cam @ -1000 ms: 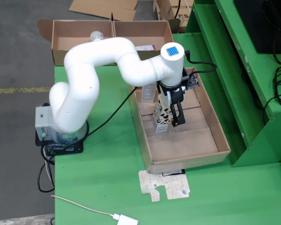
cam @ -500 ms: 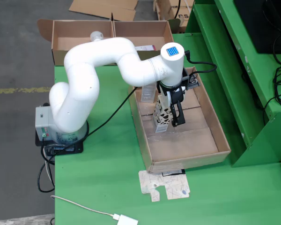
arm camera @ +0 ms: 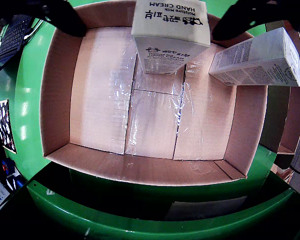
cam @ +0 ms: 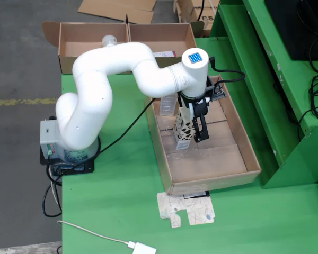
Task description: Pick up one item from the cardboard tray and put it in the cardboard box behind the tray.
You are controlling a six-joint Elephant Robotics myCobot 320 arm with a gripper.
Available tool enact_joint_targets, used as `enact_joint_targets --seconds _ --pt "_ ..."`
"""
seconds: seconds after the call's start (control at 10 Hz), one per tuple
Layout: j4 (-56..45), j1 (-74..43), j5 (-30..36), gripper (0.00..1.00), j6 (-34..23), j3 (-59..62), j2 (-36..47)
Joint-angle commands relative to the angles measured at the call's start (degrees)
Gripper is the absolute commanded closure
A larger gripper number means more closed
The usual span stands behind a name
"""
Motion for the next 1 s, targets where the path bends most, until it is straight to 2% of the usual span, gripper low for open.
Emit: enact_joint_targets --seconds 0.0,0.5,0.9 --pt "0.8 0.3 0.0 0.5 0.2 1.3 2.0" --pt "0.8 0.3 0.0 1.0 0.2 1.3 2.0" --pt "0.8 0.3 0.0 1.0 0.2 1.3 2.0"
